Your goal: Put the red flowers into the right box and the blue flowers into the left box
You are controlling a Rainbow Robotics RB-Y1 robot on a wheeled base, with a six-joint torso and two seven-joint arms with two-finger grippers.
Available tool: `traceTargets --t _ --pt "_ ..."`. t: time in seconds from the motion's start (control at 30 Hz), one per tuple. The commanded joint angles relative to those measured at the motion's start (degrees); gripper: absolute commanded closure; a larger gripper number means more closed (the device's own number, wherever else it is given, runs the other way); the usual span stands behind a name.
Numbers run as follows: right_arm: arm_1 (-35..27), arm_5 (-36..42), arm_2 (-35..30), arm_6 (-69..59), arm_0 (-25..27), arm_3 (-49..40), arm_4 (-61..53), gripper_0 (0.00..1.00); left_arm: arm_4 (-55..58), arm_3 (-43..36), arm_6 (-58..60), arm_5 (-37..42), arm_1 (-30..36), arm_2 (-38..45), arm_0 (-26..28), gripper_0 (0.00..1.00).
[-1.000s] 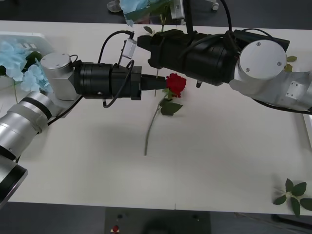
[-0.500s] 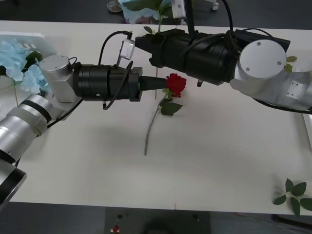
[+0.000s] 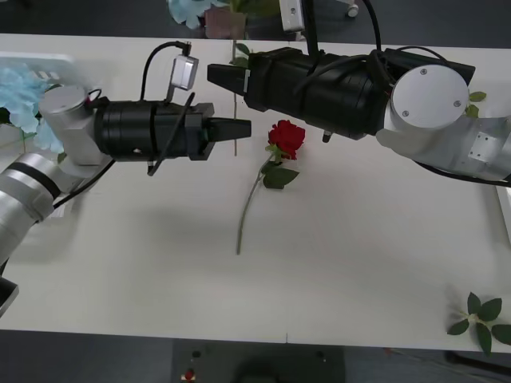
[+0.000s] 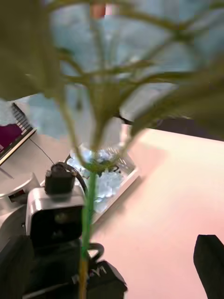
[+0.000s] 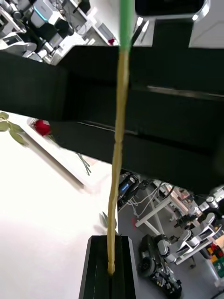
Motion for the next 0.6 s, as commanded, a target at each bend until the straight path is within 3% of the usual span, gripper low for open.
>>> traceTargets --t 0.03,0.2,0.33,0.53,0.6 --pt "1.65 0.51 2.47 0.45 3.02 -1.99 -0.08 0.0 2.69 -2.09 -0.28 1.09 5.58 0.62 1.21 1.0" --pt "4.38 -1.07 -0.78 1.15 7.94 -2.96 0.45 0.0 5.86 -2.35 -0.28 1.35 11.2 1.14 3.15 1.0" --pt "1.21 2.35 -1.48 0.8 6.89 -3.31 -0.78 0.0 7.44 -2.35 -0.28 1.44 14.63 2.37 4.73 1.0" --pt "-7.22 16.33 -8.07 0.54 6.8 -3.05 -9.22 0.0 10.69 -2.09 -0.28 0.82 21.75 2.81 7.36 1.0" --pt "-11.0 24.94 -10.88 0.27 6.8 -1.38 -11.77 0.0 11.22 -1.3 -0.28 0.56 25.18 2.81 8.16 1.0"
